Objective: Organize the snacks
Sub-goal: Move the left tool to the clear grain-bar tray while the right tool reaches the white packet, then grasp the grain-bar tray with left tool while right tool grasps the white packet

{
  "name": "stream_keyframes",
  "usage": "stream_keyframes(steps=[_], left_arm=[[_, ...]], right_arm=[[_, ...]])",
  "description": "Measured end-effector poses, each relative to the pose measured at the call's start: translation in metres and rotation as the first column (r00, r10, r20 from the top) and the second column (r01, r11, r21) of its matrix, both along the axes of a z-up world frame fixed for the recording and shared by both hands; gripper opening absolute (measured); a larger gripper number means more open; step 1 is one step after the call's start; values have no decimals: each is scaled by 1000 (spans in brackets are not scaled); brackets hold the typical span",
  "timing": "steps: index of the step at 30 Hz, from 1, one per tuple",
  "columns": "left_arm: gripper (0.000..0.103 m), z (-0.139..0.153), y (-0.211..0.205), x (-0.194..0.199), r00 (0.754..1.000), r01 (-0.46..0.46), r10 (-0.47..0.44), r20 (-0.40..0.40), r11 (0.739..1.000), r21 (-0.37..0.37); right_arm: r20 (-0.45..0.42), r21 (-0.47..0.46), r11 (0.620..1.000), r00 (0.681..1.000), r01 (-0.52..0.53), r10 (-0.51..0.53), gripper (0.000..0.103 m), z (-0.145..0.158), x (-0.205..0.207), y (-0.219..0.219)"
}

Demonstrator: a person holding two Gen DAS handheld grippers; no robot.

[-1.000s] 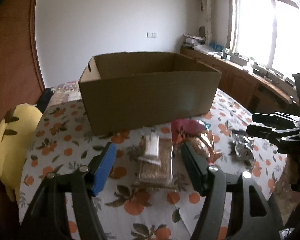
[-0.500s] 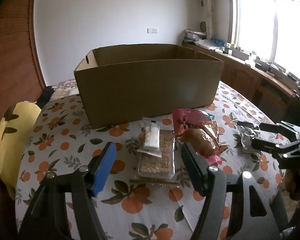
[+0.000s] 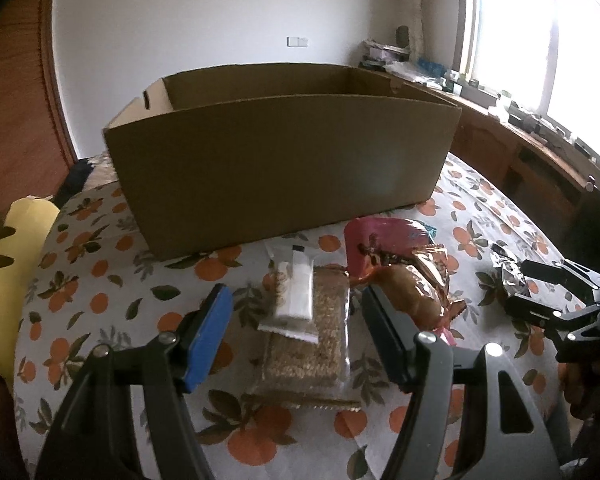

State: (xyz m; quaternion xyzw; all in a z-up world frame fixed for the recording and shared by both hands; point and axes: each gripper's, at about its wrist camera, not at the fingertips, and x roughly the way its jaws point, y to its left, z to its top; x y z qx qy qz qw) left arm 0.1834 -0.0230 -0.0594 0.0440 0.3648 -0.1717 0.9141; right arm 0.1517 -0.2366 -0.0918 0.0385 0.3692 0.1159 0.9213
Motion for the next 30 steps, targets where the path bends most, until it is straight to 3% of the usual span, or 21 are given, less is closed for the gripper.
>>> stream_keyframes(steps=[6,12,14,16,22,30], left_arm=[[61,-7,-5,10,1000,16,-16,-23,1000,2],[47,-14,-5,21,999,15,-15,-50,1000,7],[29,-17,-7,21,998,26,-25,-53,999,20],[20,-18,-11,19,999,23,-22,-26,998,62],[19,-14,-4,13,1000,15,-15,-26,999,34],[19,3,13,-18,1000,-15,16,7,998,-58]], right_arm=[[7,32,999,1000,4,-4,89,0,-2,-4],[13,43,999,1000,1,-2,89,0,-3,-5],[9,50,999,1000,0,-1,89,-1,-3,-5],[5,53,999,1000,0,0,89,-1,-2,-5],[2,48,999,1000,4,-4,89,-1,-2,-5],[-11,11,998,998,57,-57,89,3,-4,-5]])
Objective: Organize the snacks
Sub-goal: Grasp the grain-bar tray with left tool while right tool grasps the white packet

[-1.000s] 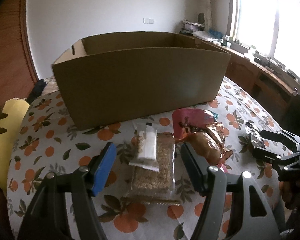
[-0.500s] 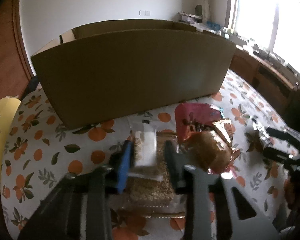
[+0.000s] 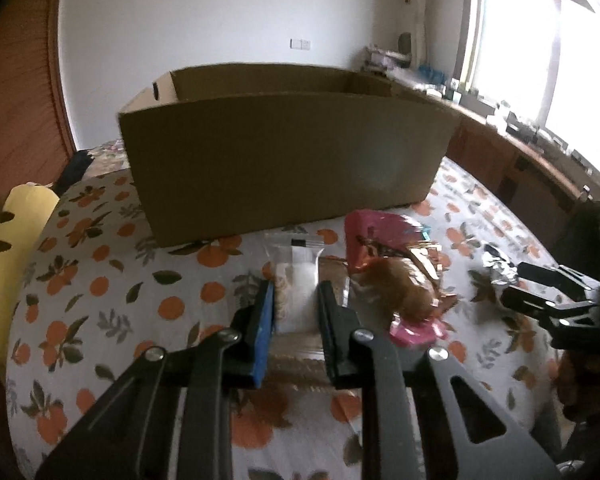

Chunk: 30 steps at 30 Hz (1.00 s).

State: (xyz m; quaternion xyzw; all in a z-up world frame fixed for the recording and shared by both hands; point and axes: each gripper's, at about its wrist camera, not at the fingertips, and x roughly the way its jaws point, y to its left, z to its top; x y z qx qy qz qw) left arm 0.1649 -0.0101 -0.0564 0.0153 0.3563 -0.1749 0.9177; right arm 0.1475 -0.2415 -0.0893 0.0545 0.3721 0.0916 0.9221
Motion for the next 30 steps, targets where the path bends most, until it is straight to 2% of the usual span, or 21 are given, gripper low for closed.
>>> stream_keyframes(steps=[7,18,21,30], left_arm=[[19,14,-3,-35,999,9,-8,51,1000,-20],[19,16,-11,-59,998,32,-29,50,998,-61],[19,13,-11,-60,999,30,-28,43,997,-67],[19,12,-12,-62,999,28,-25,38,997,-72]], right_arm=[[-29,78,997,1000,14,-11,89,11,-6,-7],[-102,109,993,994,48,-37,89,-3,-2,-17],[-99,83,996,994,41,-33,88,-2,5,-14],[-109,-104,995,994,3,-14,67,-5,23,5]])
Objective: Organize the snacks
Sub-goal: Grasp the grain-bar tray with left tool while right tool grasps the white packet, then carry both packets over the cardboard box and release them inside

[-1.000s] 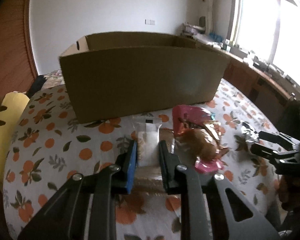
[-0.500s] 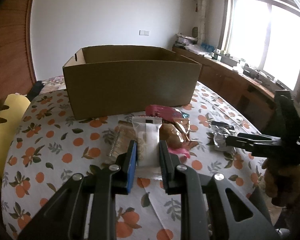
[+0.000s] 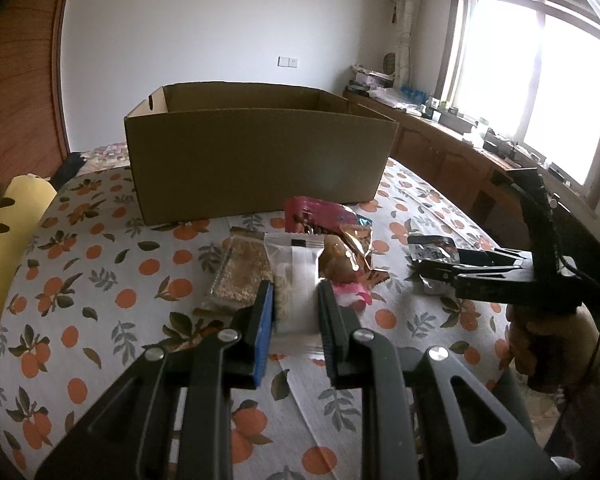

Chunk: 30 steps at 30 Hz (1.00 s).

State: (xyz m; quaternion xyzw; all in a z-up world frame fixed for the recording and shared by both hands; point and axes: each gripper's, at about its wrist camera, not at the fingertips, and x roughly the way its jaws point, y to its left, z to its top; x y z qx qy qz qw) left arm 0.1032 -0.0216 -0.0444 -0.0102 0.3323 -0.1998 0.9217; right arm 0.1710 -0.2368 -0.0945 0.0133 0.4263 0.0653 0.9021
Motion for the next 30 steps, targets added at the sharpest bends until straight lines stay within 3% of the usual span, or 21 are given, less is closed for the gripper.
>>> stream_keyframes(steps=[2,8,19,30], left_arm=[[19,0,0,-1,1000,1,-1,0,1000,-1],[19,0,-3,-6,1000,5,-5,2,1000,1],[19,-1,-1,-5,1000,-1,0,-3,1000,-4],[19,-1,-3,-6,1000,-1,1,-3,1000,-2]], right_arm=[[0,-55,998,1000,-8,8,61,-1,1,5],[-2,-41,999,1000,-23,23,48,0,2,5],[34,83,996,999,-25,23,37,5,-10,-7],[84,54,995,993,-88,83,34,15,-22,11]])
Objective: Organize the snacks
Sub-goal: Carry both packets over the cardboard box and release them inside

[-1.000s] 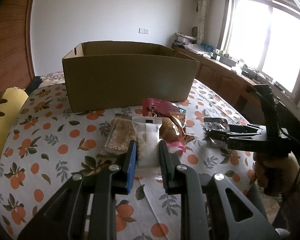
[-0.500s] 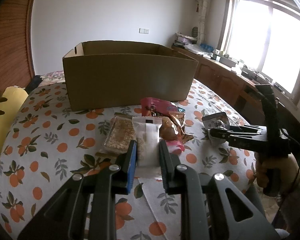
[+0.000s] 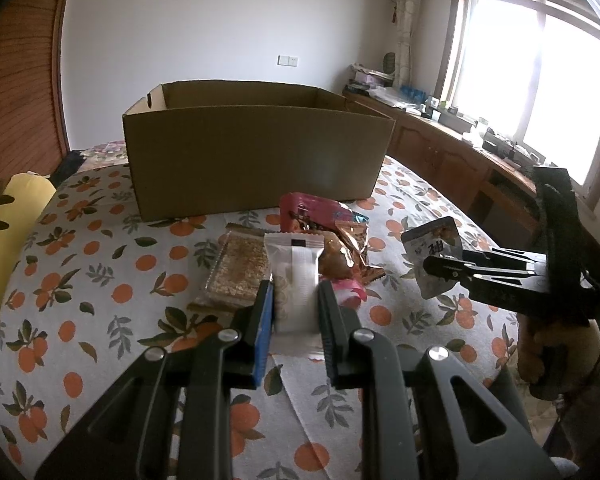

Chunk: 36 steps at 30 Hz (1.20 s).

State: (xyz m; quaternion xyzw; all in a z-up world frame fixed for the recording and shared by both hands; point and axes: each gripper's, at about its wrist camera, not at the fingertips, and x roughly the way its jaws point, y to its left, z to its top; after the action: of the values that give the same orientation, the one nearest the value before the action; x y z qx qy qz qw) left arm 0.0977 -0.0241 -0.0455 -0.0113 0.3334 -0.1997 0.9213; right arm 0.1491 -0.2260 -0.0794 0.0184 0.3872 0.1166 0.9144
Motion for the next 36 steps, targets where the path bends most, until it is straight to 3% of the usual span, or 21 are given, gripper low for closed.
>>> stream_keyframes(steps=[19,36], left_arm=[[20,27,10,3,999,-10,10,50,1000,8],[20,79,25,61,993,-5,2,121,1000,29]], right_arm=[[88,-14,996,992,-91,92,34,47,-23,15],[200,-63,983,963,-171,180,34,111,3,27]])
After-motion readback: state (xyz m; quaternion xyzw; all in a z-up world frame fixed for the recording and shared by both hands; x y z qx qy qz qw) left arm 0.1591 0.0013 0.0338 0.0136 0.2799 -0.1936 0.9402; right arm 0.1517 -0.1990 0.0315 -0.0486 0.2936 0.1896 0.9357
